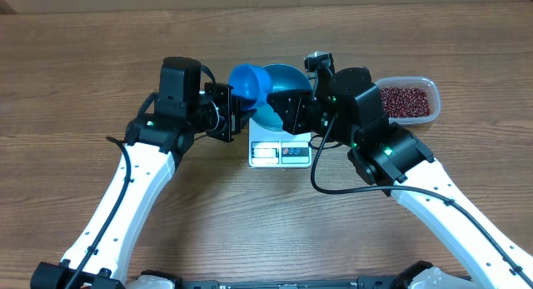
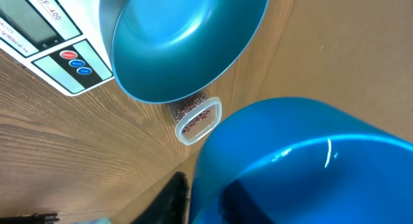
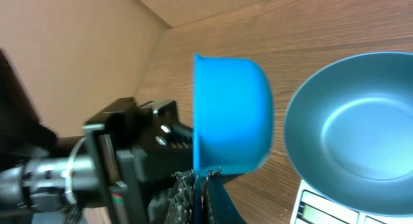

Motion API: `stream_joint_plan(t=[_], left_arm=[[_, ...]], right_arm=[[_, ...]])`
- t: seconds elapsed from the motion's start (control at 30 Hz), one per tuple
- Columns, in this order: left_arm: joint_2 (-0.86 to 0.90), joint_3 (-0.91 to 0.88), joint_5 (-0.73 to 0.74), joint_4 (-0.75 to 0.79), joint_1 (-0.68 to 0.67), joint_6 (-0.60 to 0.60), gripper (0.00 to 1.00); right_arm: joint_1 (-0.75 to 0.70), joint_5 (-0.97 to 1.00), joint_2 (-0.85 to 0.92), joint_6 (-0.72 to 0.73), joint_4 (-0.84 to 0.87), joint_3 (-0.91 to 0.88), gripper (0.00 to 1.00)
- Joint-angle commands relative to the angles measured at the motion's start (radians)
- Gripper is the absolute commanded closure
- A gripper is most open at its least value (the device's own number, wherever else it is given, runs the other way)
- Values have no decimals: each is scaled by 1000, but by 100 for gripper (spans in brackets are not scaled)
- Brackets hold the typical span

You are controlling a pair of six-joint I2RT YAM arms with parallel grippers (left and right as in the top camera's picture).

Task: Scoop item into bowl and weigh 150g on scale
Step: 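Bring the scoop over the bowl and pass it to the right gripper, then carry the blue scoop with the right gripper toward the bean tub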

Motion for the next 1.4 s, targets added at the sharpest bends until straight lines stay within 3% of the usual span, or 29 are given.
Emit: stream_joint_plan(t=[0.0, 0.17, 0.3, 0.37, 0.53, 0.6, 0.7, 0.73, 1.0, 1.37], left_arm=[[-18, 10, 16, 3, -6, -2, 58], [-18, 10, 16, 3, -6, -2, 42], [-18, 10, 16, 3, -6, 10, 42], [-18, 10, 11, 23, -5, 74, 46], [-18, 10, 8, 101, 29, 324, 49], [-18, 10, 16, 116, 55, 533, 46], [-18, 10, 35, 112, 76, 740, 43], [-18, 10, 76, 106, 88, 888, 38], [-18, 10, 109, 26, 86, 1198, 29], [-18, 10, 105, -108, 86, 1441, 21]], right_arm=[[4, 13, -5, -1, 3, 25, 96], [3, 29, -5, 0, -1, 25, 96], [-2, 101, -5, 22, -31, 25, 96], [-20, 119, -5, 22, -55, 25, 96], [-99, 93, -5, 21, -103, 26, 96], [-165, 16, -6, 21, -115, 26, 96], [-241, -69, -19, 21, -120, 26, 96], [-286, -125, -42, 20, -124, 26, 96], [-465, -251, -243, -39, -270, 26, 96], [-628, -295, -454, -164, -584, 26, 96]])
